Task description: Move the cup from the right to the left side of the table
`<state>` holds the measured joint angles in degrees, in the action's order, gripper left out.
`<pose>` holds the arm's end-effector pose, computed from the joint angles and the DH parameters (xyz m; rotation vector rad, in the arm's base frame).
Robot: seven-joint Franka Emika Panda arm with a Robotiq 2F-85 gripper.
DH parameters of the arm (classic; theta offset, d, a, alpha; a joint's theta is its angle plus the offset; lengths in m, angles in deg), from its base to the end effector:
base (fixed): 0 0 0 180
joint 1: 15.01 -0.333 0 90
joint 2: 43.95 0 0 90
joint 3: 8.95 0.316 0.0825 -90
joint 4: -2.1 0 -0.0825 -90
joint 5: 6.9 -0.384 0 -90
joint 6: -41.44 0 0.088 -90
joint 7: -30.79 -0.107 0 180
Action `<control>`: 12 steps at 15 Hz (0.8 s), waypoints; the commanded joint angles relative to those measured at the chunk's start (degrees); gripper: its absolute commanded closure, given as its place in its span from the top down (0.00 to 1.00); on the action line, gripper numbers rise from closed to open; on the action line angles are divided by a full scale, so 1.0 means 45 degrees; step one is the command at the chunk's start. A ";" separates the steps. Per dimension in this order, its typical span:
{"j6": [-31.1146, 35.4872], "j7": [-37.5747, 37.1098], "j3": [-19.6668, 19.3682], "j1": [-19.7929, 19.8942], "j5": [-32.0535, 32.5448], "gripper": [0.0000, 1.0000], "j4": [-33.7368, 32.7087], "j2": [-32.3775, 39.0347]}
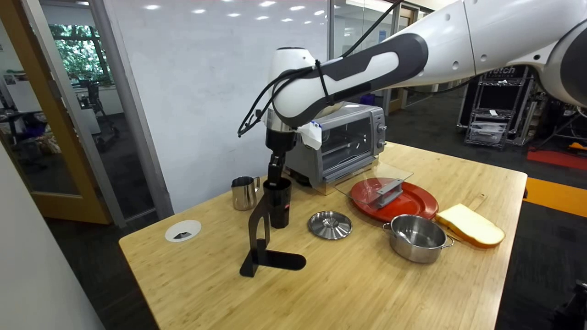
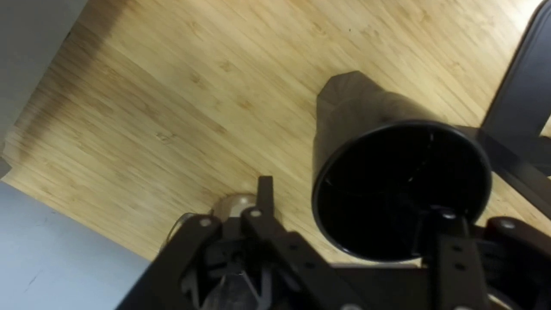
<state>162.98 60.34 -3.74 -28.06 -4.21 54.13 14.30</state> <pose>0.7773 0.2214 0.2872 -2.8665 -1.2193 -0.3152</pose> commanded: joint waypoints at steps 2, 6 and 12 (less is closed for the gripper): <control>-0.0563 0.0031 -0.0019 -0.0104 0.0094 0.99 0.0175 -0.0793; -0.1874 0.0205 0.0119 -0.0236 0.0078 1.00 -0.0044 -0.1846; -0.3724 0.0058 0.0557 -0.0813 -0.0010 1.00 0.0051 -0.3526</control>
<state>149.36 60.53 -1.98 -30.51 -4.29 52.39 2.11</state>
